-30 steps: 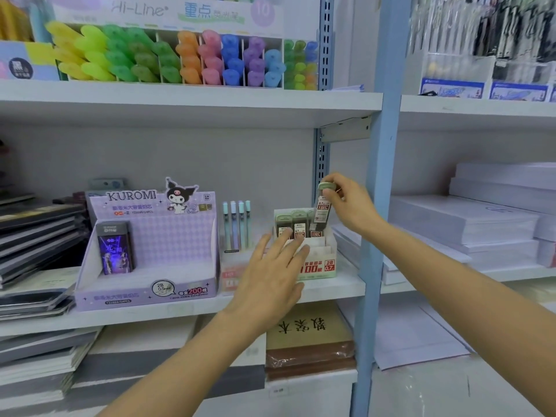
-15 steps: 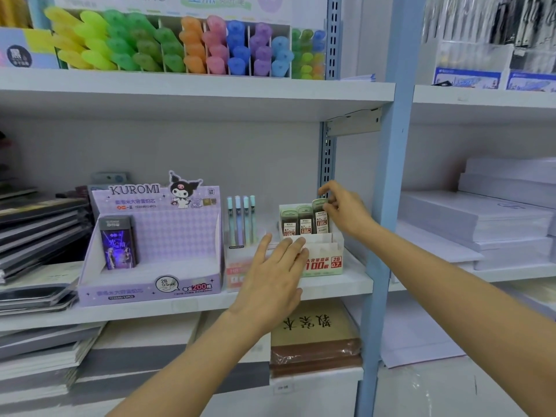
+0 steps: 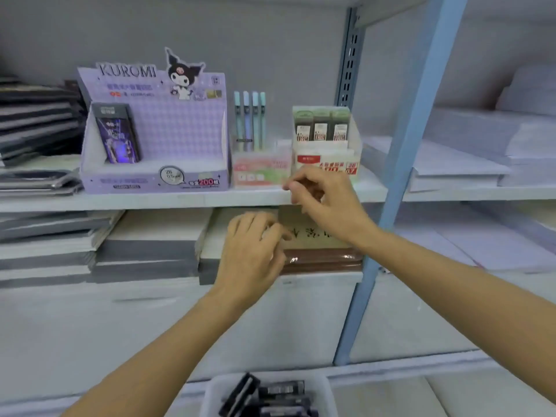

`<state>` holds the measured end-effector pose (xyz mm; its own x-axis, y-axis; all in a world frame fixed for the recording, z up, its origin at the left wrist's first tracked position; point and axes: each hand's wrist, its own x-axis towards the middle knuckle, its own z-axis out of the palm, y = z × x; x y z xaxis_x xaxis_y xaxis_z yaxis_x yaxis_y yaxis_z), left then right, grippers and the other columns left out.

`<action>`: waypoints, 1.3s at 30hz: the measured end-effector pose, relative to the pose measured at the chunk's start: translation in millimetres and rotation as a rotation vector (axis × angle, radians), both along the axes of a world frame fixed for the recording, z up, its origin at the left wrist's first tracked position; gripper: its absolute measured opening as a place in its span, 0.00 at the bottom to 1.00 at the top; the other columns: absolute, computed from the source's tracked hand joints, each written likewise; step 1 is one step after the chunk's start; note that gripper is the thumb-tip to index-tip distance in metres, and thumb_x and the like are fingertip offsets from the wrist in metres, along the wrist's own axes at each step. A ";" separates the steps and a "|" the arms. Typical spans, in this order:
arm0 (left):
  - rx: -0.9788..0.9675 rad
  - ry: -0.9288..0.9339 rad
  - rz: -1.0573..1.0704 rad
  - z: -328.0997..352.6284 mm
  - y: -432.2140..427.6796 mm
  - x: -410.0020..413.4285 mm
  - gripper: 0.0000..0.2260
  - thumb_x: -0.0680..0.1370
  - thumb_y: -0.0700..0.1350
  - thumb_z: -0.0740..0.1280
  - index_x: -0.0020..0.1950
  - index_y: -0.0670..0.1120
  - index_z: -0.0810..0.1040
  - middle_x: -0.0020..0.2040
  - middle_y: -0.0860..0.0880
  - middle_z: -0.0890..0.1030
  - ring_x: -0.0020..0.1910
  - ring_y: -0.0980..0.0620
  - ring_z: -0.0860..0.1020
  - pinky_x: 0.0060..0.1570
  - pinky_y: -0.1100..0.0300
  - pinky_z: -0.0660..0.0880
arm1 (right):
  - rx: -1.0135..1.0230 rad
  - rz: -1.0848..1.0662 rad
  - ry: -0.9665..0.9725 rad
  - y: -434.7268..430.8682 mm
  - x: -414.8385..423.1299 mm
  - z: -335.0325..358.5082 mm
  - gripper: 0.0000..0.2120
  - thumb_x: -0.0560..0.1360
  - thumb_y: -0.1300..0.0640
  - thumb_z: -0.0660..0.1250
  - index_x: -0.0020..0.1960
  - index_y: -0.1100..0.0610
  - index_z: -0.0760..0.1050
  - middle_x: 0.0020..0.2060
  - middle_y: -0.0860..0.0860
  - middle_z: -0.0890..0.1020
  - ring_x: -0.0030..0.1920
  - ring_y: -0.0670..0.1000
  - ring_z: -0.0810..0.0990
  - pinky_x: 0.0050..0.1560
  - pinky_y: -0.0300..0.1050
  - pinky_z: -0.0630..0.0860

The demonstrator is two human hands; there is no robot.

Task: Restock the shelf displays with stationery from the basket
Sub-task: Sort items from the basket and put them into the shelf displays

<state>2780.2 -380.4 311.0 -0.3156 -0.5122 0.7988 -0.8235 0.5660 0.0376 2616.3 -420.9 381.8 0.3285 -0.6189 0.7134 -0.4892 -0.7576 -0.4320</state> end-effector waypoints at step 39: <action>1.165 0.290 0.273 -347.6 60.9 53.7 0.05 0.78 0.43 0.67 0.54 0.45 0.77 0.50 0.48 0.76 0.49 0.50 0.74 0.44 0.60 0.69 | 0.679 -0.006 0.636 39.7 -1.3 -430.0 0.09 0.76 0.56 0.65 0.53 0.59 0.79 0.48 0.51 0.79 0.50 0.51 0.76 0.49 0.45 0.73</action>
<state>2833.9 -319.4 -36.6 0.0262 -0.9873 -0.1568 -0.7869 -0.1171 0.6059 2615.0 -381.2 -48.3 0.5294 -0.8405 -0.1152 -0.7889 -0.4378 -0.4312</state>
